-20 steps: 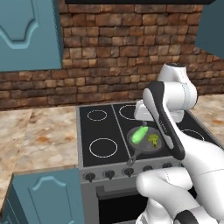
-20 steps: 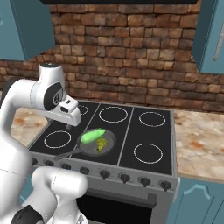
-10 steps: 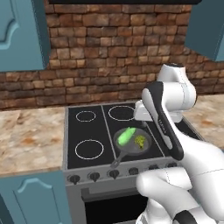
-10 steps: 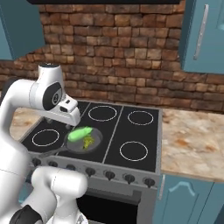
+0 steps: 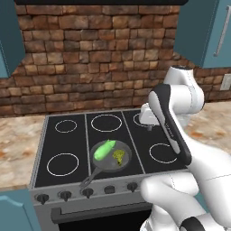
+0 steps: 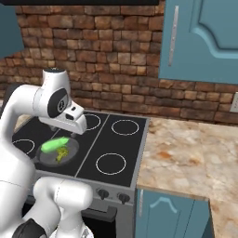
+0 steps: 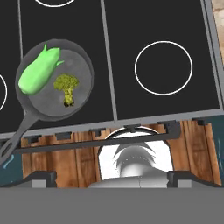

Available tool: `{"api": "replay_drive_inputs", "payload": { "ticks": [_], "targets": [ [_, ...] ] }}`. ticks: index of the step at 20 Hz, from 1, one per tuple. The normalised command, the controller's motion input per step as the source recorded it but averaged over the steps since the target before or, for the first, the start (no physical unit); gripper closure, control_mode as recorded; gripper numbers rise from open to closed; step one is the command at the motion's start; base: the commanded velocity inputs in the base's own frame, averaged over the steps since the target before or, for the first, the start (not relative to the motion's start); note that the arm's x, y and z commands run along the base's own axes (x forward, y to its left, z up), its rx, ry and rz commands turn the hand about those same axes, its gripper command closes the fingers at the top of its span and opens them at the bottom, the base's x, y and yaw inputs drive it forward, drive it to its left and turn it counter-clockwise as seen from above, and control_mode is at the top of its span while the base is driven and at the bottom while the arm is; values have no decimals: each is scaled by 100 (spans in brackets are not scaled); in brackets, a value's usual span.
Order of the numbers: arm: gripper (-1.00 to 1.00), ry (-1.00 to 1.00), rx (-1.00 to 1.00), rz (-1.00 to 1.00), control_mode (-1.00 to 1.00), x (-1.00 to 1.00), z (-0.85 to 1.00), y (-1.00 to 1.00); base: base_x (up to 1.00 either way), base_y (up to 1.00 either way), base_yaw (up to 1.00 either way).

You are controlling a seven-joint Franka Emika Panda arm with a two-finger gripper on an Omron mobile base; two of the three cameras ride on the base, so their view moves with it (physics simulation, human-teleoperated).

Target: Put the corn and broccoli in the pan. Then turn on the front center burner and set the heat to medium.

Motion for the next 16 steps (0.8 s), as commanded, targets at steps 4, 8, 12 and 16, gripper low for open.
{"api": "replay_drive_inputs", "payload": {
  "ticks": [4,8,12,16],
  "targets": [
    [-100,0,0,0,100,0,0,0,24,-23,6],
    [-100,0,0,0,100,0,0,0,0,0,0],
    [-100,0,0,0,100,0,0,0,0,0,0],
    [-100,0,0,0,100,0,0,0,0,-19,-1]
  ]
}}
